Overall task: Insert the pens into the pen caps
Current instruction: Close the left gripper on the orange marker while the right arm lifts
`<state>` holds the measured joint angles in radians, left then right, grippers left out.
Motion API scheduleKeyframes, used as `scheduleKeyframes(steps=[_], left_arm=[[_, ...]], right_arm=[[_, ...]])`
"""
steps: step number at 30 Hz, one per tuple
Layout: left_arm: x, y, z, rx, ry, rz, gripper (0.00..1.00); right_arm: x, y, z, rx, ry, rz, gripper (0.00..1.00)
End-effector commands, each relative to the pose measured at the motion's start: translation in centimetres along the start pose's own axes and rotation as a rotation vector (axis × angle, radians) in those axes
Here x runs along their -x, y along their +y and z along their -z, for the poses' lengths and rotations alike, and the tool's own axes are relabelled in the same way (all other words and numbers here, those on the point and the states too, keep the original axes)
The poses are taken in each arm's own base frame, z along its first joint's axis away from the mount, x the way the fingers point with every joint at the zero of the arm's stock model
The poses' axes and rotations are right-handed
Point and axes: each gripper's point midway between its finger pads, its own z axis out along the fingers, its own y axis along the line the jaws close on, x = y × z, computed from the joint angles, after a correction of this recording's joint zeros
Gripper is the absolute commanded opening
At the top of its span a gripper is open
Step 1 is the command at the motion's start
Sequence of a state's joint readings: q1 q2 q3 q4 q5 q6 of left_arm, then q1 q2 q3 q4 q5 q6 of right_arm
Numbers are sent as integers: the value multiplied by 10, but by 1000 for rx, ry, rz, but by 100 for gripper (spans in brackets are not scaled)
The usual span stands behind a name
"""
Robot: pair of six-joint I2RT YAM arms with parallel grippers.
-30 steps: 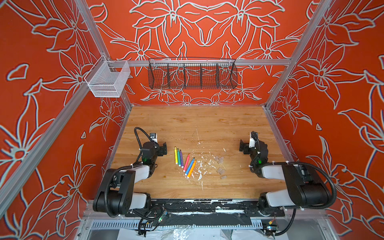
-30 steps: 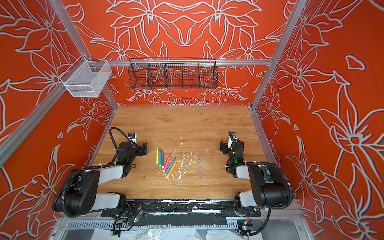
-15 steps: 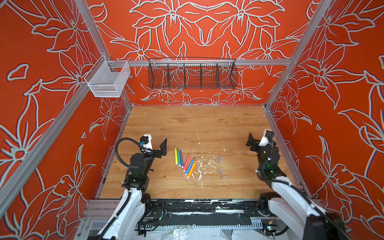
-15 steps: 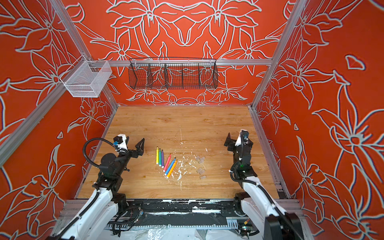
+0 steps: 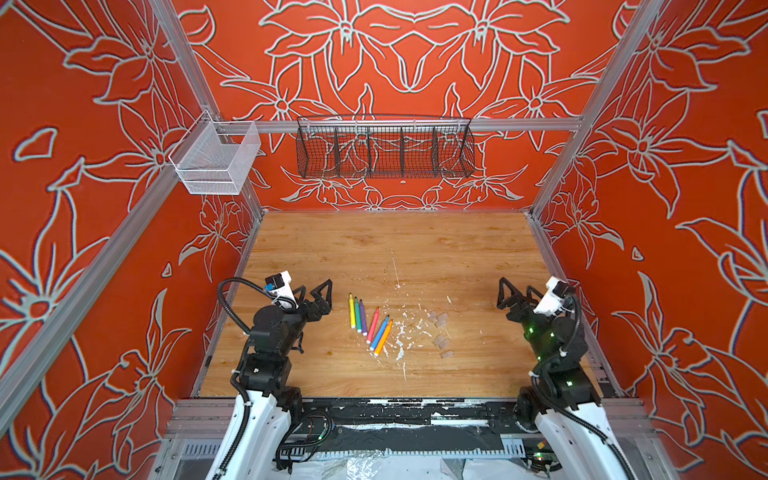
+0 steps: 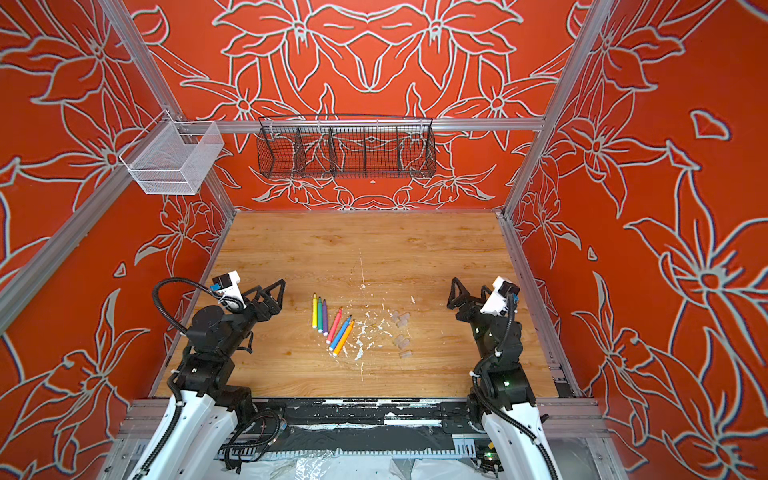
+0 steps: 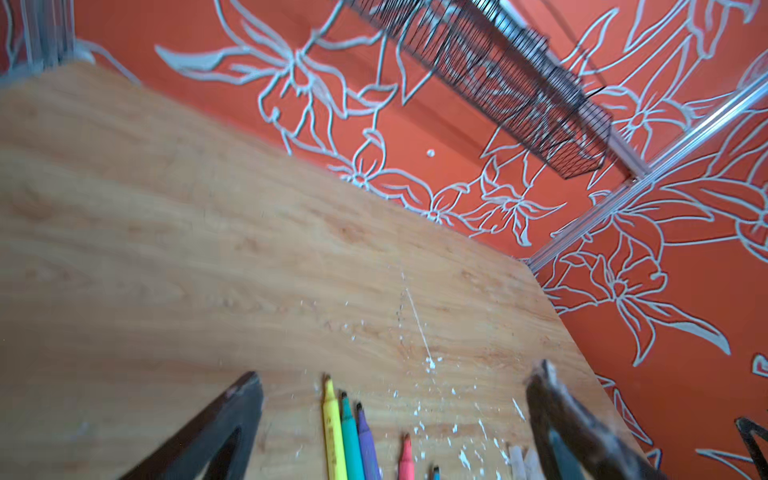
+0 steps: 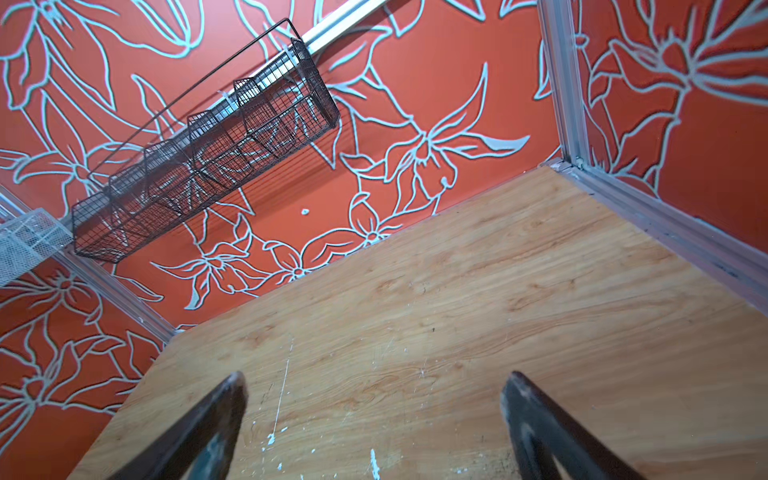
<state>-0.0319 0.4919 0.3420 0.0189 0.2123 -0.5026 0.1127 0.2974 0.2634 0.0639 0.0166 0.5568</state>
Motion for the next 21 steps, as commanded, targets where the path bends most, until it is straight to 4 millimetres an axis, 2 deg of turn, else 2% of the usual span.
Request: scheduleKeyframes(steps=[1, 3, 6, 11, 12, 16, 18, 19, 21], left_arm=[[-8, -4, -1, 1, 84, 92, 97], [-19, -14, -2, -46, 167, 96, 97], [-39, -46, 2, -227, 277, 71, 97], [-75, -74, 12, -228, 364, -63, 98], [-83, -75, 14, -195, 385, -93, 100], [-115, -77, 21, -81, 504, -206, 90], [-135, -75, 21, -42, 573, -258, 86], [-145, -75, 20, -38, 600, -278, 84], [-164, -73, 17, -23, 656, -300, 76]], right_arm=[[-19, -13, 0, -55, 65, -94, 97], [-27, -21, -4, -116, 129, -62, 97], [-42, -26, -15, -183, 270, -16, 95], [-67, -48, -41, -320, 425, 40, 86], [-69, -53, -46, -349, 436, 55, 84], [-75, -77, -58, -464, 442, 123, 81], [-82, -96, -60, -545, 420, 131, 81], [-84, -101, -63, -555, 405, 115, 78], [-86, -94, -69, -522, 444, 136, 69]])
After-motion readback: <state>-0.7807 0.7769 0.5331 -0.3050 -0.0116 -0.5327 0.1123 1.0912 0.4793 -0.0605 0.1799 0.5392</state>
